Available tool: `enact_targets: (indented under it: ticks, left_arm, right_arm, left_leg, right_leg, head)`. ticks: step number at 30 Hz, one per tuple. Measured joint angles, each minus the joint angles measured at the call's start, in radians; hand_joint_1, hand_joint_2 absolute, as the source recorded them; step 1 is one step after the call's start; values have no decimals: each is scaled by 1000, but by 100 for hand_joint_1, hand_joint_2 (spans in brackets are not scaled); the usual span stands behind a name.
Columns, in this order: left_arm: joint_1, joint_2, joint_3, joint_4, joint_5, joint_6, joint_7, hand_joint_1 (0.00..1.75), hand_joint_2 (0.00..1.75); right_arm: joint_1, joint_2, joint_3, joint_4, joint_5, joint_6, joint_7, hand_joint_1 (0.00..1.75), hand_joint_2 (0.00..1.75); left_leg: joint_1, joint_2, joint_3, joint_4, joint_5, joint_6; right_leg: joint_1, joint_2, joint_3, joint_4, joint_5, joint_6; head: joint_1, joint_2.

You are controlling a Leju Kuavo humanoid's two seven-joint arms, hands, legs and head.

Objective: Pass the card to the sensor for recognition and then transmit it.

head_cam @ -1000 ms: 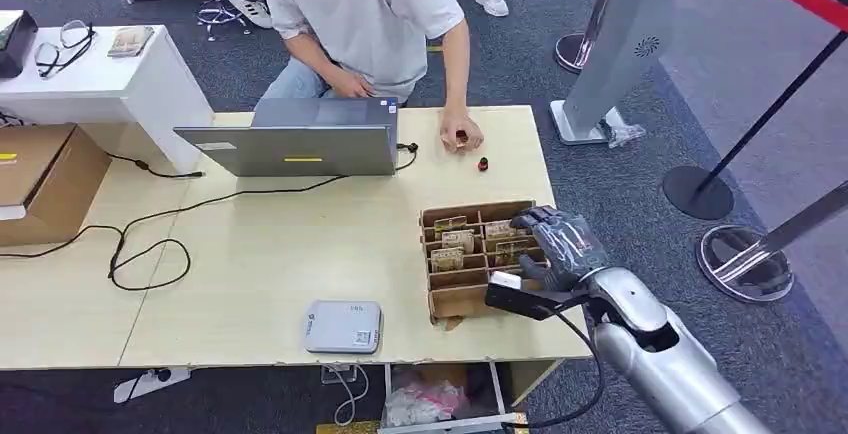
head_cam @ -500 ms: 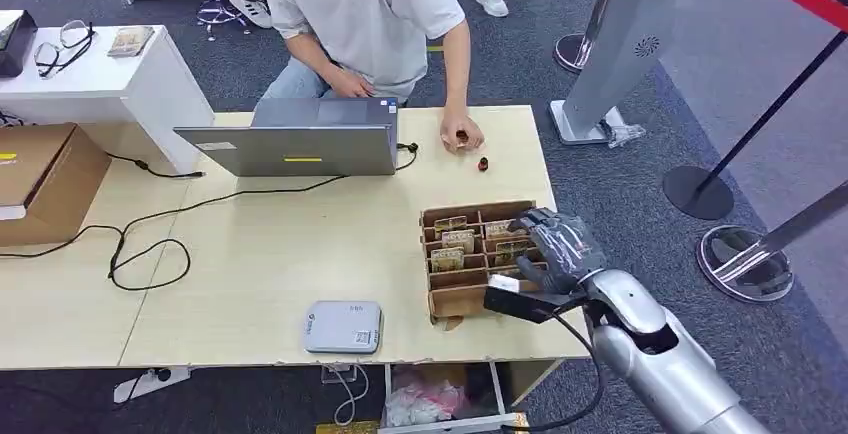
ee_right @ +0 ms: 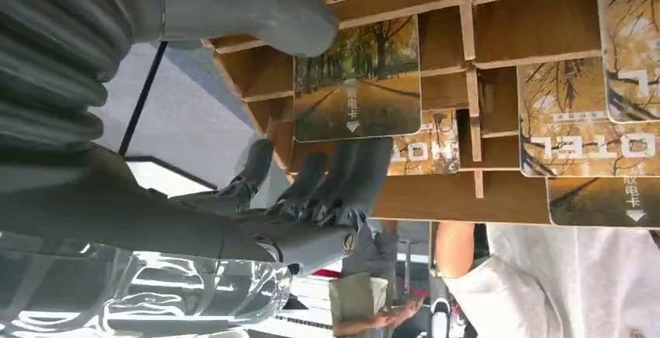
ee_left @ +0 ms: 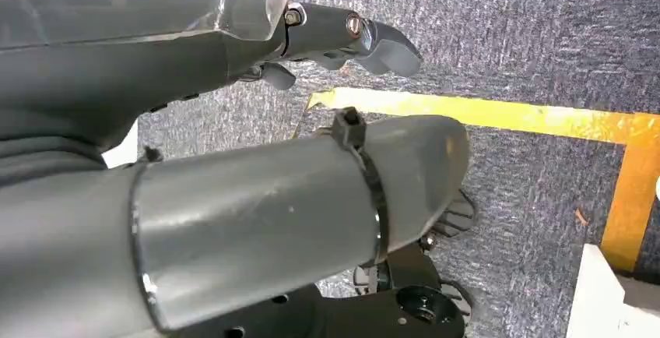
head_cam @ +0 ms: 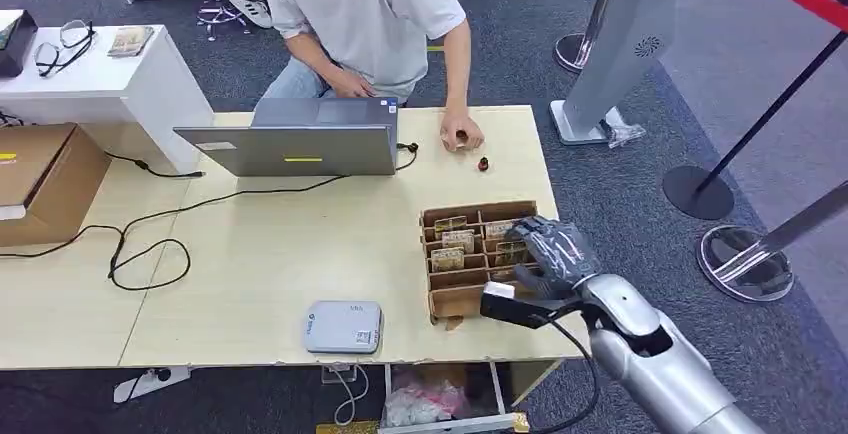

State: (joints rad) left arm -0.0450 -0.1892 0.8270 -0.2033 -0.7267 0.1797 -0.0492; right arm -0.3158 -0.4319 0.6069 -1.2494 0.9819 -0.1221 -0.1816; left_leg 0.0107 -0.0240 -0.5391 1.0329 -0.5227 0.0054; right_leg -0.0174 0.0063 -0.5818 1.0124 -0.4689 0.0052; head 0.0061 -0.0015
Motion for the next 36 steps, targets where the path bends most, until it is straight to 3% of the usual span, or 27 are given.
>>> enact_targets:
  ticks: [10, 14, 15, 24, 36]
  left_arm:
    - [0, -2, 0, 0, 3, 5, 0, 0, 0]
    - [0, -3, 0, 0, 5, 6, 0, 0, 0]
    - [0, -3, 0, 0, 5, 6, 0, 0, 0]
    - [0, -3, 2, 0, 5, 6, 0, 0, 0]
    - [0, -3, 6, 0, -5, 5, -4, 0, 0]
  right_arm:
    - [-37, 13, 21, 34, -1, 8, -5, 147, 175]
    - [-44, 13, 29, 40, -5, 8, -8, 161, 175]
    - [-45, 13, 31, 41, -5, 7, -8, 175, 175]
    - [-50, 13, 35, 25, -16, -26, -16, 175, 175]
    - [-60, -7, -21, -167, -22, -120, -25, 175, 175]
  left_leg:
    - [0, 0, 0, 0, 0, 0]
    - [0, 0, 0, 0, 0, 0]
    - [0, 0, 0, 0, 0, 0]
    - [0, 0, 0, 0, 0, 0]
    - [0, 0, 0, 0, 0, 0]
  right_leg:
    - [0, 0, 0, 0, 0, 0]
    - [0, 0, 0, 0, 0, 0]
    - [0, 0, 0, 0, 0, 0]
    - [0, 0, 0, 0, 0, 0]
    - [0, 0, 0, 0, 0, 0]
  head:
    - [0, 0]
    - [0, 0]
    - [0, 0]
    - [0, 0]
    - [0, 0]
